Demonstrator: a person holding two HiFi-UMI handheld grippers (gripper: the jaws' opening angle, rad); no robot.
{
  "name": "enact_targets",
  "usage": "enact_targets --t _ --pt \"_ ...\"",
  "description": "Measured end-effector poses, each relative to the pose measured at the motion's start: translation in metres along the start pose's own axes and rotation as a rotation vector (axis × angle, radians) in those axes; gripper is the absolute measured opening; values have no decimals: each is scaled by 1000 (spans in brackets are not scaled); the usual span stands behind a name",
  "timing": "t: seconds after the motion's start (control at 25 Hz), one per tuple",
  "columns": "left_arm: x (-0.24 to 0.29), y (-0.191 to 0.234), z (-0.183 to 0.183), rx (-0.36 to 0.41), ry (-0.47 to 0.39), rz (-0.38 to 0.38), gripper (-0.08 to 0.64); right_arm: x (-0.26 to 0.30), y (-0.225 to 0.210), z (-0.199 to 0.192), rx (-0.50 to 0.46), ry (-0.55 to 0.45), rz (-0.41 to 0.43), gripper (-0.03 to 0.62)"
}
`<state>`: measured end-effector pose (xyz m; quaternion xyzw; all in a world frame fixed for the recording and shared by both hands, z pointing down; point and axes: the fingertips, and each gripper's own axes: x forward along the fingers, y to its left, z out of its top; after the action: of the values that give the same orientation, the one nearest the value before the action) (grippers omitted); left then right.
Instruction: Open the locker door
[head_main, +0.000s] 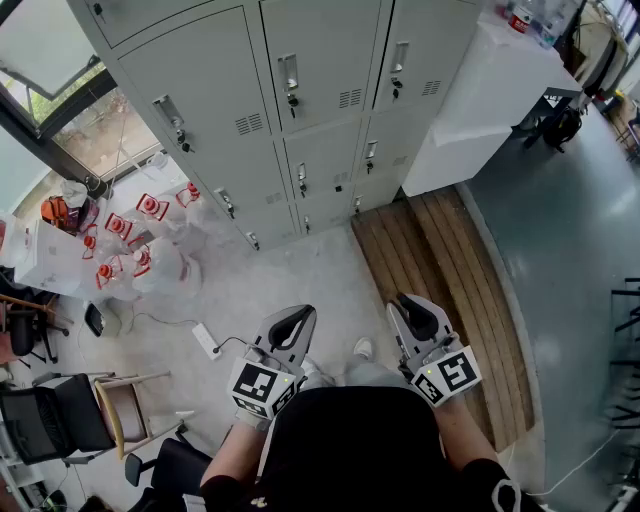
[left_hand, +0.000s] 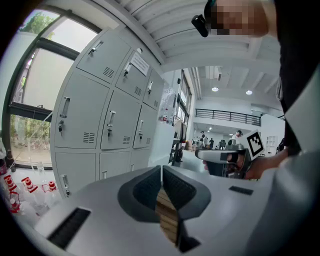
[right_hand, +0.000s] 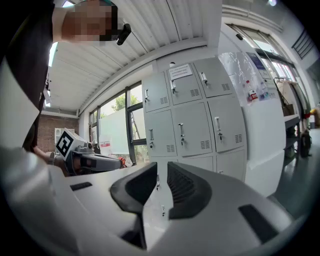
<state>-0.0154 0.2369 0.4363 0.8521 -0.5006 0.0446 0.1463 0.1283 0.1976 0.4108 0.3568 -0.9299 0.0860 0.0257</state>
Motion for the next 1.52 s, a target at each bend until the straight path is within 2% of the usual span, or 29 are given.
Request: enact_targets --t 0.4,0.6,0.84,1.12,1.52 --pt "55 -26 13 27 2 26 26 -3 -60 10 1 -28 42 75" --pt "81 -34 17 34 -1 63 28 0 -89 16 56 -64 90 77" --pt "104 -32 14 20 18 104 28 13 -115 13 75 -62 115 77" --pt "132 14 17 -9 24 114 26 59 -139 10 104 -42 89 75" --pt "174 130 62 15 11 38 28 177 -149 35 83 -58 21 77"
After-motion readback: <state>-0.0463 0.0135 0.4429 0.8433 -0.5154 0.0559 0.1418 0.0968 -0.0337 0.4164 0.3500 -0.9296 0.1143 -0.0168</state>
